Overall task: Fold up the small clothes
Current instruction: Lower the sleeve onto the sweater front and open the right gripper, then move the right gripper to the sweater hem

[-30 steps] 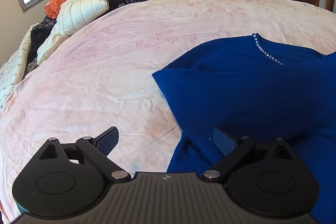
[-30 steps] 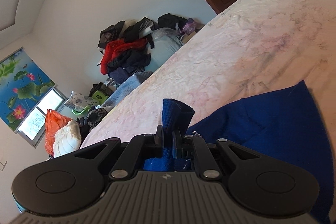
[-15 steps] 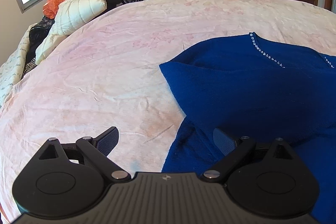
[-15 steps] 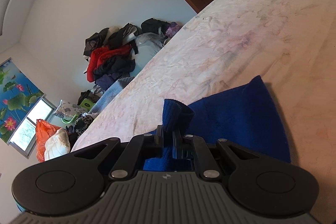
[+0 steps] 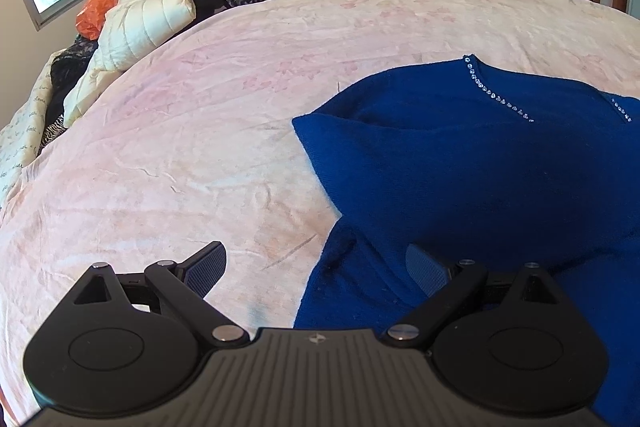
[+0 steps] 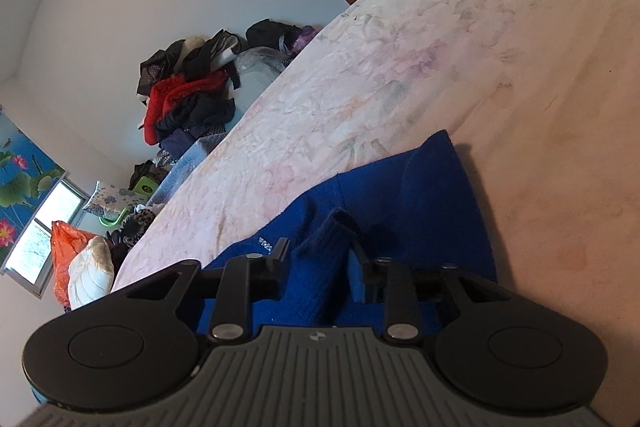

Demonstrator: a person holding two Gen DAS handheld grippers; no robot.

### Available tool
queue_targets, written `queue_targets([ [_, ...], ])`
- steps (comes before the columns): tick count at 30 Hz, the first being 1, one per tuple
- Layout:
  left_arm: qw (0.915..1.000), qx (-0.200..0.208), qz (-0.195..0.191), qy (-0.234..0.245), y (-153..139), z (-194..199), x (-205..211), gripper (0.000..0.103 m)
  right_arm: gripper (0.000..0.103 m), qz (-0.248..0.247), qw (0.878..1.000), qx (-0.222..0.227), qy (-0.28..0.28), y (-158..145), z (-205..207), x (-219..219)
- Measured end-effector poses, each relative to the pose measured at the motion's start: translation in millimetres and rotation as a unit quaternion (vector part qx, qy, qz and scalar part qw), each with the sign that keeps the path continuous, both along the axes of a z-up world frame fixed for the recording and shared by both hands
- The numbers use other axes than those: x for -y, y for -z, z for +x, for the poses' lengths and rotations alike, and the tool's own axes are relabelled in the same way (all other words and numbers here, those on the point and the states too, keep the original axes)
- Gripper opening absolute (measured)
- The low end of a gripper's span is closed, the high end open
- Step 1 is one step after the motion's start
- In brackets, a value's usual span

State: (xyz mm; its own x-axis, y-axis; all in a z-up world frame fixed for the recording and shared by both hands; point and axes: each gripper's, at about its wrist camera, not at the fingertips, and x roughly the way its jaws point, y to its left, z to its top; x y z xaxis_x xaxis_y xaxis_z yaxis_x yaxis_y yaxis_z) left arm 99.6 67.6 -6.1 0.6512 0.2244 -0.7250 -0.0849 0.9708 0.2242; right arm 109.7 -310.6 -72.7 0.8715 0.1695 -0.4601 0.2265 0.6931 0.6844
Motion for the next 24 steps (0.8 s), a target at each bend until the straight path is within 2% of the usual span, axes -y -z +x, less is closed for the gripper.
queue_targets([
  [5, 1.0000, 0.004, 0.003, 0.003, -1.9, -0.1, 1.5, 0.097, 0.013, -0.026, 0.999, 0.024, 0.003, -13.6, -9.3, -4.4],
  [9, 1.0000, 0.004, 0.001, 0.001, -1.5, 1.0, 1.0, 0.097, 0.013, -0.081, 0.996, 0.042, 0.011, -30.2, -16.7, -5.6],
  [11, 1.0000, 0.003, 0.001, 0.001, -0.8, 1.6, 1.1, 0.097, 0.013, -0.099, 0.994, 0.037, 0.013, -30.8, -16.8, -1.4],
  [14, 1.0000, 0.001, 0.002, 0.001, 0.4, 2.6, 1.6, 0.097, 0.014, -0.096, 0.995, 0.011, -0.003, -20.9, -11.1, 4.2],
  [17, 1.0000, 0.000, 0.002, 0.003, 0.8, 2.8, 2.4, 0.097, 0.019, -0.113, 0.993, -0.010, -0.005, -13.6, -9.3, 4.3],
  [19, 1.0000, 0.000, 0.004, 0.004, 0.7, 2.8, 2.9, 0.097, 0.025, -0.116, 0.993, -0.014, 0.013, -12.7, -13.6, 6.2],
  [20, 1.0000, 0.001, 0.004, 0.004, 0.6, 2.8, 2.9, 0.097, 0.032, -0.121, 0.992, -0.011, 0.034, -14.1, -17.7, 7.0],
  [22, 1.0000, 0.002, 0.003, 0.002, 0.6, 3.5, 3.2, 0.097, 0.034, -0.161, 0.982, 0.003, 0.100, -22.9, -30.2, 2.4],
  [23, 1.0000, 0.001, 0.002, 0.002, 1.3, 4.4, 3.6, 0.097, 0.034, -0.182, 0.976, 0.021, 0.115, -28.0, -35.7, -3.9],
  [24, 1.0000, 0.000, 0.001, 0.002, 2.0, 5.5, 4.3, 0.097, 0.034, -0.194, 0.975, 0.038, 0.102, -31.7, -37.0, -10.4],
])
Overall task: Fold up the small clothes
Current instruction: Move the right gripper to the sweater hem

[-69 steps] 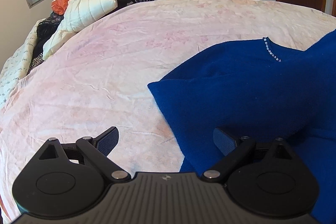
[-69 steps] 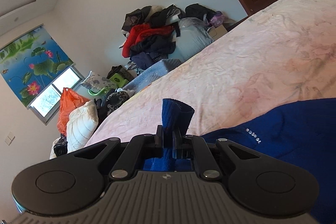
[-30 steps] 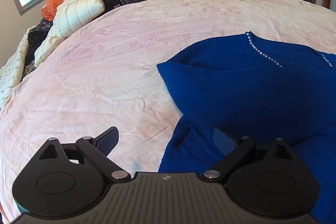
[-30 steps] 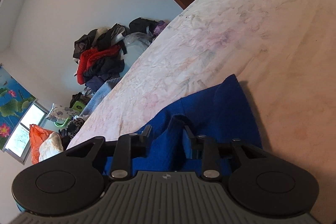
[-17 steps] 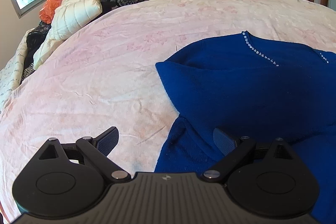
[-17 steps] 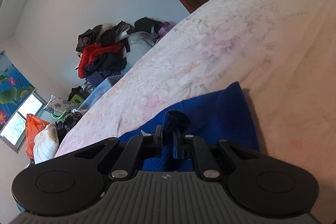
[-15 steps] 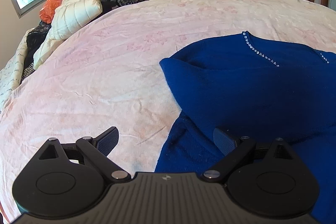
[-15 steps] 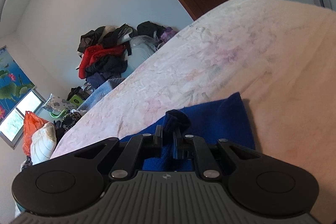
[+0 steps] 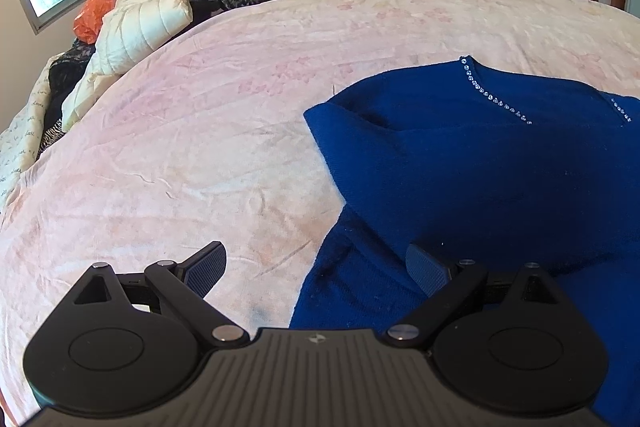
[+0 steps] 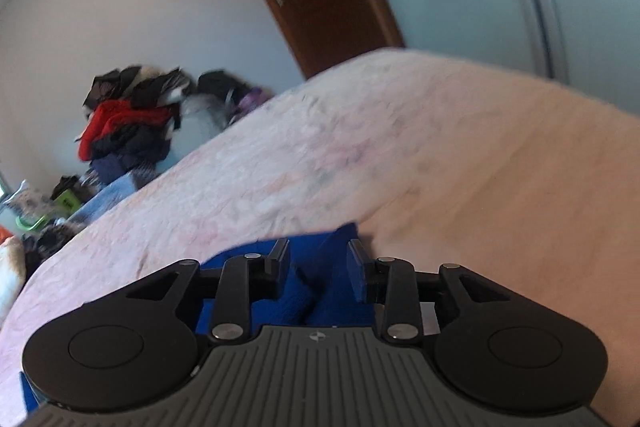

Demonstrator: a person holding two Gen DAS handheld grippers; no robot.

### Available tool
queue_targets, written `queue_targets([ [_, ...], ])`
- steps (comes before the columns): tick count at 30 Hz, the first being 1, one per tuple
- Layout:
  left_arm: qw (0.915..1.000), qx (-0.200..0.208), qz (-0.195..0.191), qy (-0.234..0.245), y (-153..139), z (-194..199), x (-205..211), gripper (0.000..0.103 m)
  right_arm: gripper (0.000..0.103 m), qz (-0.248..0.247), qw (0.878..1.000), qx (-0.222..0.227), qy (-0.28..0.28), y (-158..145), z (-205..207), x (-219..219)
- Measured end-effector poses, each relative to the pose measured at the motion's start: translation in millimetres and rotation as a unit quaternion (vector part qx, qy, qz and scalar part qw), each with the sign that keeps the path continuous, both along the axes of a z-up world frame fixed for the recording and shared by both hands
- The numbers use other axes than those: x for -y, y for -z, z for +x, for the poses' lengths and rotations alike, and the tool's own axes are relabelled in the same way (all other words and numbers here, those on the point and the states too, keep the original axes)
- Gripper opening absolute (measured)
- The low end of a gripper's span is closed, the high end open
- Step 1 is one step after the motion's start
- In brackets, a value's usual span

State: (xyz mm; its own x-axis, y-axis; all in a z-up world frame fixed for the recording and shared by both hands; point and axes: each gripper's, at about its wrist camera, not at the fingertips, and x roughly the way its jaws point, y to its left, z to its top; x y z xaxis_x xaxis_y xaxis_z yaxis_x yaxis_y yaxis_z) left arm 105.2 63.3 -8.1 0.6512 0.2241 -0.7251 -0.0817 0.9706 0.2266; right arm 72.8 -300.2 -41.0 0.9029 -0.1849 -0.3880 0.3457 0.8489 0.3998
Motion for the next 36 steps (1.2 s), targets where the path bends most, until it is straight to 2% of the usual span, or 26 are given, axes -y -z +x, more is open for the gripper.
queue_targets([
  [2, 1.0000, -0.002, 0.001, -0.001, 2.0, 1.6, 2.0, 0.097, 0.035, -0.001, 0.997, -0.001, -0.083, -2.3, 8.5, -13.9],
  [3, 1.0000, -0.003, 0.002, -0.001, 2.9, 2.0, 2.8, 0.097, 0.042, 0.013, 0.992, -0.014, -0.122, 0.0, 15.0, -19.7],
  [5, 1.0000, -0.004, 0.002, 0.000, 4.3, 1.5, 3.4, 0.097, 0.042, 0.044, 0.985, -0.048, -0.157, 10.1, 27.9, -24.9],
  [7, 1.0000, -0.006, 0.004, -0.001, 5.2, 0.5, 2.4, 0.097, 0.042, 0.043, 0.985, -0.085, -0.141, 21.6, 37.2, -24.4],
  [10, 1.0000, -0.006, 0.003, -0.003, 4.5, -0.5, -2.0, 0.097, 0.039, 0.062, 0.987, -0.079, -0.123, 23.6, 31.5, -17.5],
  [13, 0.9999, -0.007, -0.005, -0.009, 4.0, -0.1, -4.8, 0.097, 0.052, 0.034, 0.989, -0.063, -0.130, 11.9, 16.7, -25.1],
  [15, 0.9999, -0.007, -0.011, -0.010, 4.1, -1.7, -4.7, 0.097, 0.067, 0.014, 0.987, -0.061, -0.149, 9.2, 12.1, -30.3],
  [19, 0.9998, -0.013, -0.013, -0.003, 5.3, -5.5, -1.4, 0.097, 0.064, 0.001, 0.983, -0.096, -0.155, 19.3, 16.1, -30.0],
  [24, 0.9997, -0.010, -0.019, 0.008, 0.2, -13.8, -3.0, 0.097, 0.069, -0.015, 0.985, -0.082, -0.153, 9.3, -4.6, -35.7],
  [27, 0.9991, -0.010, -0.036, 0.022, -1.5, -23.6, -11.3, 0.097, 0.076, -0.009, 0.984, -0.068, -0.166, 4.2, -28.1, -33.8],
  [29, 0.9979, -0.016, -0.049, 0.040, 0.5, -30.8, -20.7, 0.097, 0.077, 0.009, 0.983, -0.065, -0.172, 3.3, -43.9, -24.3],
  [31, 0.9947, -0.020, -0.083, 0.058, 2.6, -39.9, -36.5, 0.097, 0.077, 0.024, 0.982, -0.067, -0.176, 3.2, -61.7, -11.1],
  [34, 0.9824, -0.024, -0.153, 0.104, 5.8, -56.9, -63.3, 0.097, 0.077, 0.044, 0.977, -0.080, -0.191, 7.9, -87.5, 6.9],
  [36, 0.9753, -0.026, -0.180, 0.126, 7.8, -68.4, -77.3, 0.097, 0.077, 0.064, 0.972, -0.090, -0.206, 13.8, -103.6, 17.1],
])
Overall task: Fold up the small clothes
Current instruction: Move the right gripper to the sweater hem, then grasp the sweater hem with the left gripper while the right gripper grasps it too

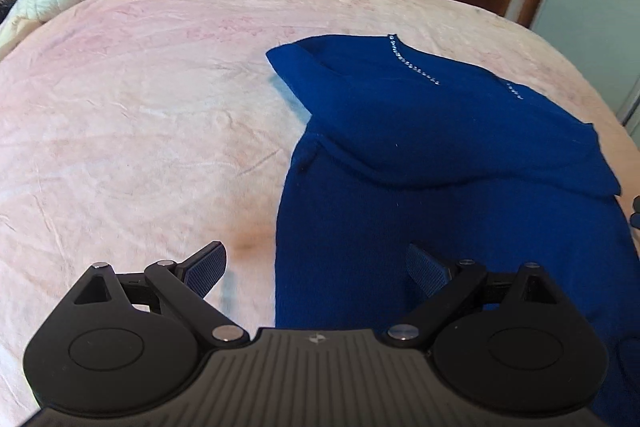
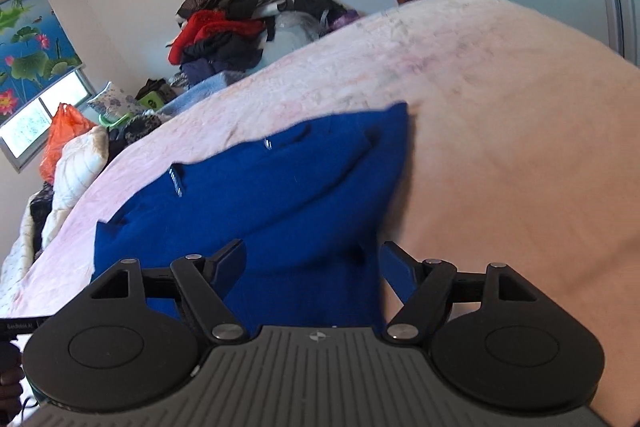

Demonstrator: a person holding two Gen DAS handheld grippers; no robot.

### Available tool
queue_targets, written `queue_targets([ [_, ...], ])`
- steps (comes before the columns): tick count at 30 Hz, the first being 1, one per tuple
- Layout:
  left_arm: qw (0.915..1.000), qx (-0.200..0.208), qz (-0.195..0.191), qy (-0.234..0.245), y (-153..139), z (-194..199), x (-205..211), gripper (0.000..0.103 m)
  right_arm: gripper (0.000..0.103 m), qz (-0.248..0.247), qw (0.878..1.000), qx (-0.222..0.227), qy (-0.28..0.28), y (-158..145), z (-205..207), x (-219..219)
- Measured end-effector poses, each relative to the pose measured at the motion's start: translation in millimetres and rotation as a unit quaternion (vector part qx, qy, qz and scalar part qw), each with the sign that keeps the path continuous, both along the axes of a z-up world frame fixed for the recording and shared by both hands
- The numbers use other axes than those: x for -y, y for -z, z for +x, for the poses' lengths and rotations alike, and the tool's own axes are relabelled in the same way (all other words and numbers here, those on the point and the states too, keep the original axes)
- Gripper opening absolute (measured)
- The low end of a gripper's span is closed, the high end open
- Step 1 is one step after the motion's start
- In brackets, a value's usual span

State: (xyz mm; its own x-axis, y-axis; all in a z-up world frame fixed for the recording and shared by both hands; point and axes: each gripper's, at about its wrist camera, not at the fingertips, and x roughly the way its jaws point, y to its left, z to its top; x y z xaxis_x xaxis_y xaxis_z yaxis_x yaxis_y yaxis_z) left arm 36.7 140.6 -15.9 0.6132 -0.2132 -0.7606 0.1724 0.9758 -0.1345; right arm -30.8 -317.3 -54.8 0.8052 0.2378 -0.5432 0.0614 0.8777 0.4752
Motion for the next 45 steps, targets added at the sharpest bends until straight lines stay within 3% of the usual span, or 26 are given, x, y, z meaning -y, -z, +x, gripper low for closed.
queue_targets([
  [5, 0.9995, 0.002, -0.012, 0.030, 3.4, -23.0, -20.2, 0.097, 0.077, 0.042, 0.998, -0.017, -0.035, 13.5, -40.0, 12.9],
  [10, 0.9922, -0.024, -0.076, 0.095, 14.5, -43.2, -24.5, 0.097, 0.078, 0.043, 0.996, -0.033, -0.065, 8.6, -69.5, 13.7],
  [15, 0.9922, -0.001, -0.035, 0.120, 20.5, -70.2, -12.2, 0.100, 0.076, 0.048, 0.986, -0.051, -0.149, 8.5, -83.9, -7.2],
  [17, 0.9914, 0.000, -0.023, 0.129, 21.2, -76.2, -6.8, 0.100, 0.074, 0.071, 0.979, -0.050, -0.184, 9.9, -86.1, -18.2],
  [20, 0.9896, -0.009, -0.009, 0.143, 19.5, -77.6, 3.4, 0.099, 0.062, 0.075, 0.974, -0.041, -0.209, 13.4, -84.2, -36.6],
  [22, 0.9899, -0.008, -0.012, 0.141, 15.8, -74.6, 7.7, 0.081, 0.042, 0.071, 0.976, -0.044, -0.200, 14.5, -78.2, -42.8],
  [23, 0.9900, -0.004, -0.008, 0.141, 12.8, -73.1, 9.6, 0.048, 0.021, 0.069, 0.977, -0.053, -0.192, 15.7, -73.0, -43.8],
  [24, 0.9898, -0.009, -0.009, 0.142, 11.0, -69.3, 10.4, 0.025, 0.011, 0.062, 0.979, -0.059, -0.183, 17.0, -69.9, -44.4],
  [26, 0.9902, -0.017, -0.023, 0.137, 10.3, -61.0, 9.3, 0.010, 0.011, 0.059, 0.980, -0.053, -0.183, 15.5, -66.3, -44.6],
  [29, 0.9907, -0.007, -0.018, 0.134, 5.7, -55.5, 15.0, 0.009, 0.011, 0.040, 0.982, -0.035, -0.180, 6.0, -62.4, -48.3],
  [34, 0.9897, 0.062, -0.003, 0.129, -18.5, -46.2, 34.1, 0.009, 0.010, 0.020, 0.987, 0.006, -0.158, -17.4, -40.7, -38.8],
  [37, 0.9904, 0.080, 0.015, 0.112, -20.0, -26.6, 40.9, 0.009, 0.010, -0.014, 0.990, 0.014, -0.141, -24.9, -15.8, -32.7],
  [41, 0.9947, 0.039, 0.021, 0.093, 0.5, 4.3, 45.3, 0.010, 0.011, -0.039, 0.992, -0.005, -0.119, -15.6, 13.9, -28.1],
  [42, 0.9955, 0.027, 0.012, 0.090, 5.2, 8.6, 43.8, 0.010, 0.022, -0.041, 0.993, -0.015, -0.108, -10.8, 17.6, -27.1],
  [44, 0.9962, 0.019, -0.002, 0.085, 7.8, 8.2, 37.2, 0.011, 0.023, -0.027, 0.994, -0.025, -0.100, -3.7, 17.1, -25.6],
  [45, 0.9962, 0.020, -0.010, 0.084, 6.4, 4.2, 31.8, 0.012, 0.030, -0.019, 0.995, -0.022, -0.099, -3.3, 12.7, -24.2],
])
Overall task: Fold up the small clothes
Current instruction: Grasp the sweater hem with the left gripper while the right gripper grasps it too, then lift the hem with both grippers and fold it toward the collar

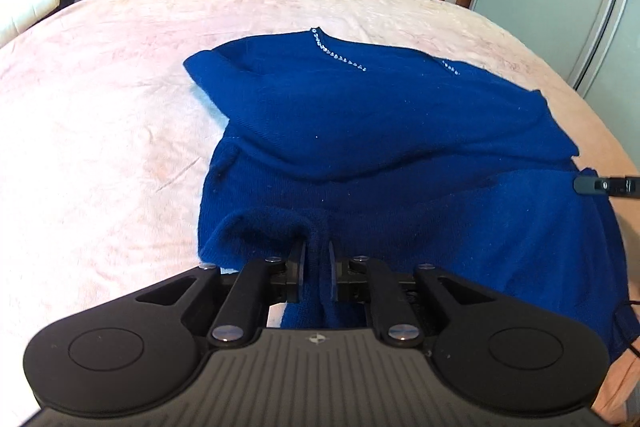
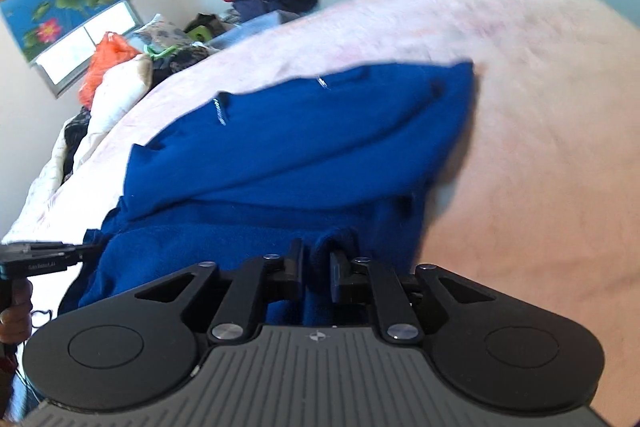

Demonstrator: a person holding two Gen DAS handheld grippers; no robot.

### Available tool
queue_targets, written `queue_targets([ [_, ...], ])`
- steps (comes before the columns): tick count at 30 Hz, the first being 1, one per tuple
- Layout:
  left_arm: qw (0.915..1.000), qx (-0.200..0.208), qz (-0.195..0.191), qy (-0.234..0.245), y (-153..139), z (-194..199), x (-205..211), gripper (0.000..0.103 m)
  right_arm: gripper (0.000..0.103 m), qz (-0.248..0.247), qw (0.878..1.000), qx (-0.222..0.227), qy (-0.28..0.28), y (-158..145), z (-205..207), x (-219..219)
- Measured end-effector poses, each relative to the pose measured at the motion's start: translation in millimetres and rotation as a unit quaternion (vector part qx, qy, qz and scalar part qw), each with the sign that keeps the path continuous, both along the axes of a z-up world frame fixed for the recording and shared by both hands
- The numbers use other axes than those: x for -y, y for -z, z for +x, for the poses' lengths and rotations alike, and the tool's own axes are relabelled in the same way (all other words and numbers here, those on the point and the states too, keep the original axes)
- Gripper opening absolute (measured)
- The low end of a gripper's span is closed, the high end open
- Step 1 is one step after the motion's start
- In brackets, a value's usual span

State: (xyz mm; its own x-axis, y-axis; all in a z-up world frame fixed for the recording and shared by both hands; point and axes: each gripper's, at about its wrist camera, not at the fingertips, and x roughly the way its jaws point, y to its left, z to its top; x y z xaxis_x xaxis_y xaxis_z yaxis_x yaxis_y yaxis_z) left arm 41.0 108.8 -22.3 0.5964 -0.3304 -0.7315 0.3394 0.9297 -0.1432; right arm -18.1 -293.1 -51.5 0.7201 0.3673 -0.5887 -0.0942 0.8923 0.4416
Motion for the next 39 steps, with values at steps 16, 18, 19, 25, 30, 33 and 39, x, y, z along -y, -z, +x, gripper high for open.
queue_targets([
  [16, 0.9945, -0.064, -0.083, 0.001, 8.8, -80.6, -58.6, 0.077, 0.047, 0.124, 0.990, -0.061, -0.037, 19.3, -105.5, 22.5],
  [18, 0.9914, -0.078, -0.104, 0.012, 9.8, -89.0, -61.8, 0.078, 0.047, 0.149, 0.985, -0.070, -0.052, 22.9, -113.8, 24.0],
  [19, 0.9894, -0.085, -0.116, 0.020, 11.0, -92.8, -62.0, 0.078, 0.047, 0.163, 0.982, -0.074, -0.059, 25.7, -117.2, 23.2],
  [25, 0.9890, -0.080, -0.116, 0.045, 11.5, -107.1, -42.6, 0.078, 0.048, 0.206, 0.972, -0.073, -0.090, 35.1, -112.2, 0.9],
  [30, 0.9855, -0.089, -0.127, 0.067, 12.6, -98.6, -22.5, 0.066, 0.042, 0.190, 0.972, -0.074, -0.115, 32.2, -92.4, -28.7],
  [33, 0.9869, -0.098, -0.105, 0.073, 12.9, -95.2, -12.2, 0.021, 0.017, 0.180, 0.974, -0.081, -0.109, 35.5, -87.2, -35.3],
  [39, 0.9866, -0.091, -0.119, 0.064, 4.3, -95.1, -17.0, 0.012, 0.009, 0.156, 0.979, -0.068, -0.114, 23.9, -97.7, -36.9],
])
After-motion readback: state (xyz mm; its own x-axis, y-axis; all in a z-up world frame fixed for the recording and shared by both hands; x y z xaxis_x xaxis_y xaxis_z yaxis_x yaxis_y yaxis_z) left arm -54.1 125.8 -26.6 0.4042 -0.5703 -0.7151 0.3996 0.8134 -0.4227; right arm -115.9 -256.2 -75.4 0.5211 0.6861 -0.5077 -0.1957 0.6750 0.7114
